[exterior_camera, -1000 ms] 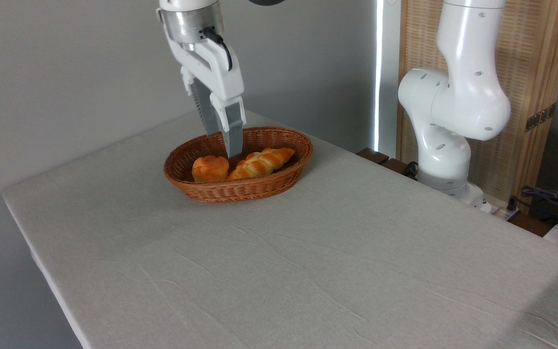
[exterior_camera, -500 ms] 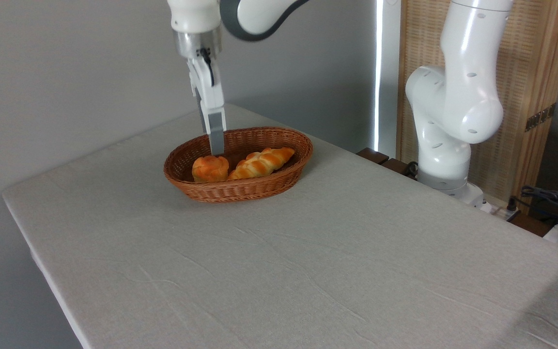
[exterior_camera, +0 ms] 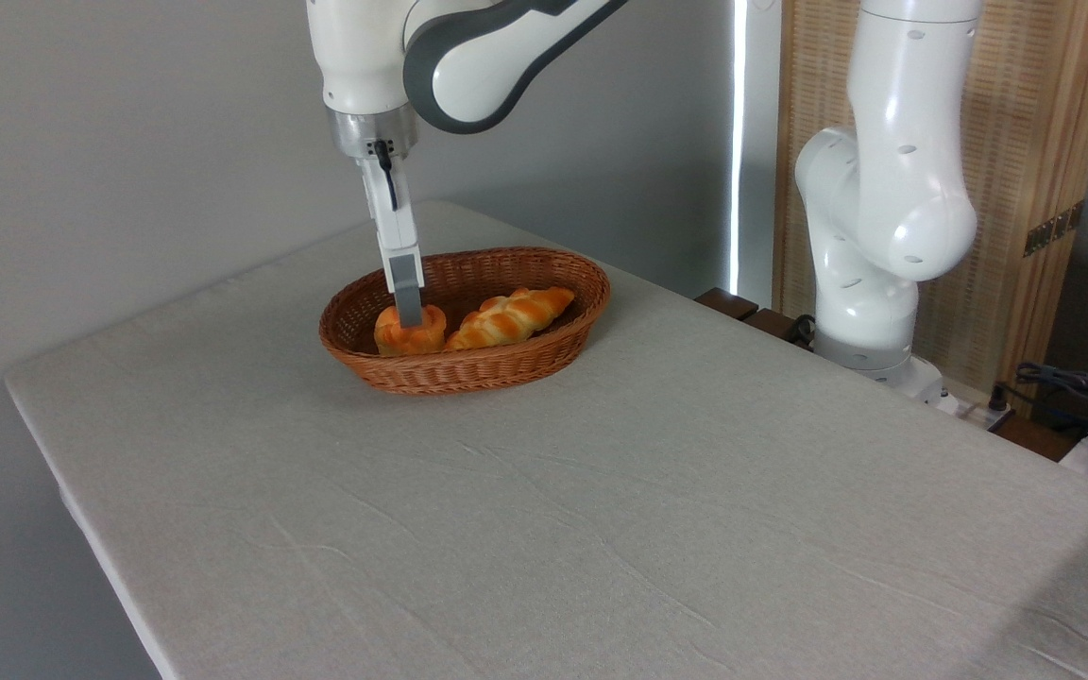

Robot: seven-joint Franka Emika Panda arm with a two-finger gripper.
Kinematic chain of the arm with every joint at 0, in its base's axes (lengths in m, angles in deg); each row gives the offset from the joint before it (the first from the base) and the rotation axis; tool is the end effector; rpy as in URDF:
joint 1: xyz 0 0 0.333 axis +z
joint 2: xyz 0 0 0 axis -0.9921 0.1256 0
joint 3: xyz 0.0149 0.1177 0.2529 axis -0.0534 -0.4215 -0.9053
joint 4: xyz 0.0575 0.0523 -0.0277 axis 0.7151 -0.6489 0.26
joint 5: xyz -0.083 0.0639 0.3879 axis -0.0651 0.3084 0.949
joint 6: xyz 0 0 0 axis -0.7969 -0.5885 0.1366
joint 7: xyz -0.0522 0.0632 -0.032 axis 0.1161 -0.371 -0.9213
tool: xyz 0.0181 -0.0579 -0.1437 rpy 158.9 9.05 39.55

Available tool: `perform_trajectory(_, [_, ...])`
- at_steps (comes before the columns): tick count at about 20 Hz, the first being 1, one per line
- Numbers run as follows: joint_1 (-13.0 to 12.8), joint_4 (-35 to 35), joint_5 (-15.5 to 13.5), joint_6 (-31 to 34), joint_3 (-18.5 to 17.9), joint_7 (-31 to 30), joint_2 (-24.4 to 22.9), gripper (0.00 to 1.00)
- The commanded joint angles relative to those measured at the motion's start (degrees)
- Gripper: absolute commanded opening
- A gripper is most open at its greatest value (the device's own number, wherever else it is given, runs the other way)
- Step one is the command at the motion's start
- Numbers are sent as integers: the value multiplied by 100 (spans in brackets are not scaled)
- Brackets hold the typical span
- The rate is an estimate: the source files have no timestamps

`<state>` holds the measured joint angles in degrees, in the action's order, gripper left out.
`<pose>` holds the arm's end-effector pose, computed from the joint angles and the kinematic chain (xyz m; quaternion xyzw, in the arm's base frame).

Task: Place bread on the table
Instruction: 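Close the gripper on the round orange bun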

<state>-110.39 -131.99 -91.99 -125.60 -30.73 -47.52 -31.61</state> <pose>0.4367 -0.3217 0.3759 0.8226 -0.5619 0.0456 0.0740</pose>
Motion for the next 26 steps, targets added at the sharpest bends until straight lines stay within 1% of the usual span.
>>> perform_trajectory(1, [-60,-87,-84,-295,-59,28,93,100])
perform_trajectory(4, [-60,-149,3,-322,-59,81,93,100])
perform_trajectory(7, [-60,-184,4,-383,-59,72,128,100])
perform_trajectory(8, [-60,-202,4,-392,-59,63,137,98])
perform_trajectory(10, [-113,-219,4,-410,-59,63,180,85])
perform_trajectory(11, [-122,-228,4,-488,-59,54,207,82])
perform_trajectory(13, [-131,-307,4,-690,-59,46,233,71])
perform_trajectory(15, [-131,-316,4,-744,-59,46,233,48])
perform_trajectory(16, [-131,-316,4,-744,-59,63,216,29])
perform_trajectory(17, [-122,-307,4,-735,-59,81,190,21])
perform_trajectory(18, [-122,-307,4,-726,-67,81,181,20])
perform_trajectory(26, [-113,-281,4,-674,-94,81,110,20])
